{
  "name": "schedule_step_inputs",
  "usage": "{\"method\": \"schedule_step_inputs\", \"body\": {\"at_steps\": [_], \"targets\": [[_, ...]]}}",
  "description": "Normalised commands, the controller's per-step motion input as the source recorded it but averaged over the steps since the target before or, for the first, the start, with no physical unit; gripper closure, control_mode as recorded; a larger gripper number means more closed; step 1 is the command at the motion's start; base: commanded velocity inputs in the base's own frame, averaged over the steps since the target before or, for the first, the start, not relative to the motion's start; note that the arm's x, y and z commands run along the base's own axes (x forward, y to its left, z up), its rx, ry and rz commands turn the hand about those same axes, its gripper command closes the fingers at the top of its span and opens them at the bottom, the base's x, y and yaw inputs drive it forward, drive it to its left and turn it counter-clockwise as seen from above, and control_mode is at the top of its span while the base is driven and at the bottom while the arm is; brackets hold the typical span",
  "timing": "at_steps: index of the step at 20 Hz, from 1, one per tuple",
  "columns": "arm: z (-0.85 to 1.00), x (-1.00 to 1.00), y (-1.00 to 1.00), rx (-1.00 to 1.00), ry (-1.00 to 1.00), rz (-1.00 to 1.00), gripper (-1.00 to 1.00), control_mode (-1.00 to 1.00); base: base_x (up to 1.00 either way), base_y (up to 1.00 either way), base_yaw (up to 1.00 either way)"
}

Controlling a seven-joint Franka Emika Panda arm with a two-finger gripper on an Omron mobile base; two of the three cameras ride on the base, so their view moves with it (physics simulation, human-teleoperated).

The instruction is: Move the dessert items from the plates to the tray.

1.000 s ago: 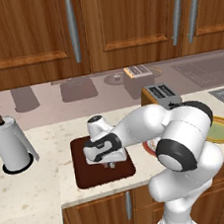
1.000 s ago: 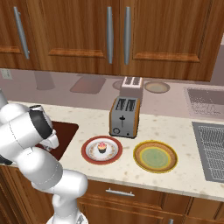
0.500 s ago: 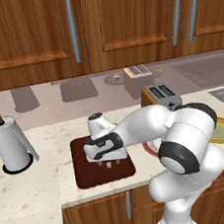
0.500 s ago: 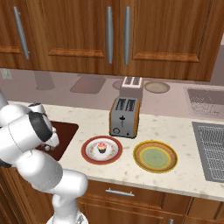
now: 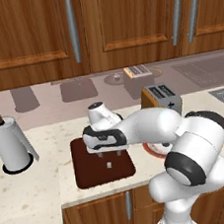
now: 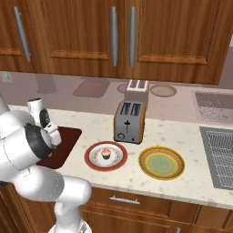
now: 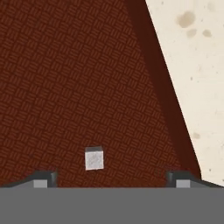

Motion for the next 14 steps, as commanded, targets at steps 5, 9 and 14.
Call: {"method": "schedule_step_inputs", "body": {"at_steps": [5, 9, 14], "targets": [[0.48, -0.31, -0.37, 0.0, -0.08, 0.03, -1.0, -1.0, 0.0, 0.0, 0.0], [0.33, -0.18, -0.59, 0.0, -0.1, 0.06, -1.0, -1.0, 0.0, 0.0, 0.0], [0.07, -0.16, -0.82, 0.0, -0.11, 0.12, -1.0, -1.0, 0.0, 0.0, 0.0]]}}
